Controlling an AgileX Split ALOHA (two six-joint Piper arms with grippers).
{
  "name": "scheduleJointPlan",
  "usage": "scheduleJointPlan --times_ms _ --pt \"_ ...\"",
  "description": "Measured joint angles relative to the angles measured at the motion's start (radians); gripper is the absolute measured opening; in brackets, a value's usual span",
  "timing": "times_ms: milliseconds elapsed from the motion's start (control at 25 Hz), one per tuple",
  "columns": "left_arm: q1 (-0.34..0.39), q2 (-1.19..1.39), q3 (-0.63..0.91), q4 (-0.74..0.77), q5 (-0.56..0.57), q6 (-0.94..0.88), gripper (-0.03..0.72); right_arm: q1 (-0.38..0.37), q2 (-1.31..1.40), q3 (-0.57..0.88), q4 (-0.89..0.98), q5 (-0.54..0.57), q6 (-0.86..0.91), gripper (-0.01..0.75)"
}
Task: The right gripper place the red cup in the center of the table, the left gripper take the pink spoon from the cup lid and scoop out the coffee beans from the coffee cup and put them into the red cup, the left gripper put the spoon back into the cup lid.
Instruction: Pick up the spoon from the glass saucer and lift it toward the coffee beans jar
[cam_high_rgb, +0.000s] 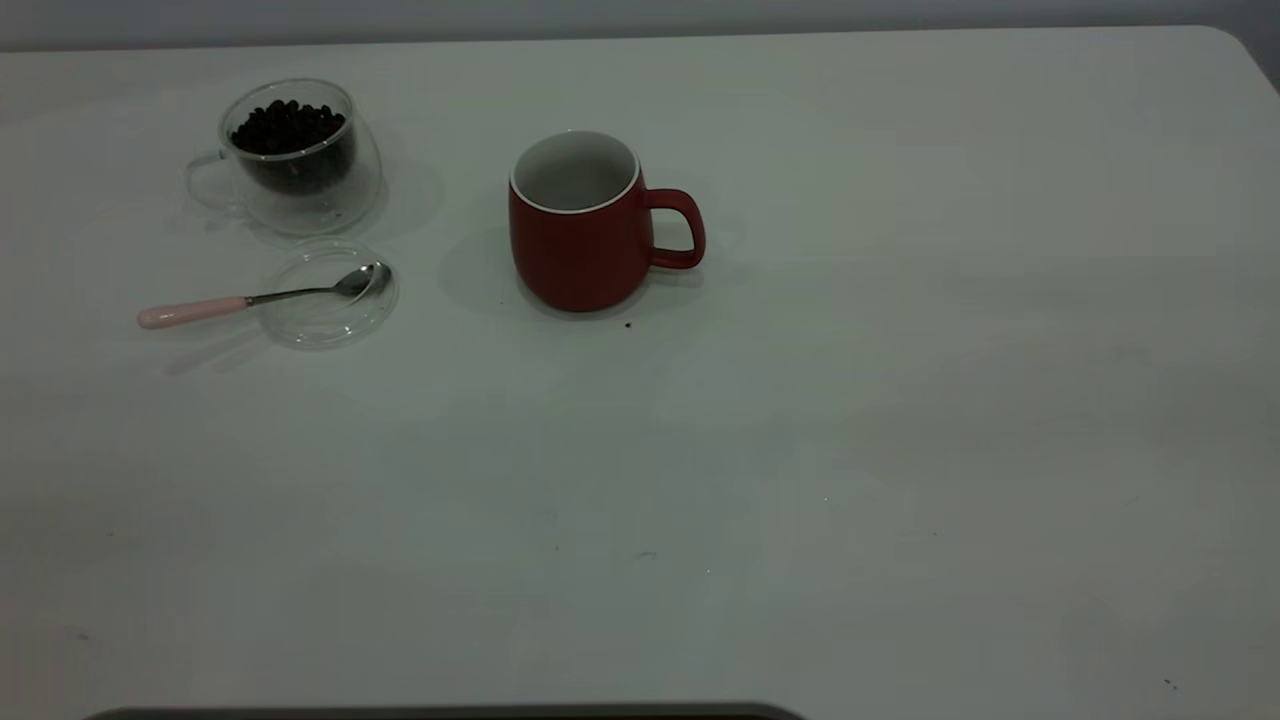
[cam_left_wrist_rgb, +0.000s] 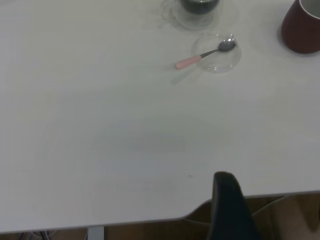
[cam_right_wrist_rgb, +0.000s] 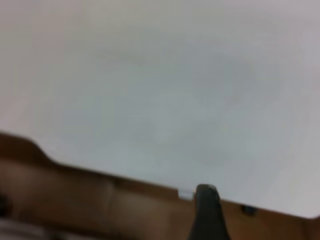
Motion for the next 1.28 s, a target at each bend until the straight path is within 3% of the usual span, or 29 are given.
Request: scheduleJointPlan --times_ms 600,1280 --pt "0.0 0.0 0.0 0.0 0.0 0.002 0.484 -0.174 -0.293 0.055 0.009 -0.002 -0.022 0.591" --pt "0.0 0.0 0.0 0.0 0.0 0.002 0.484 -0.178 -0.322 0.055 0.011 0.0 -0.044 0.591"
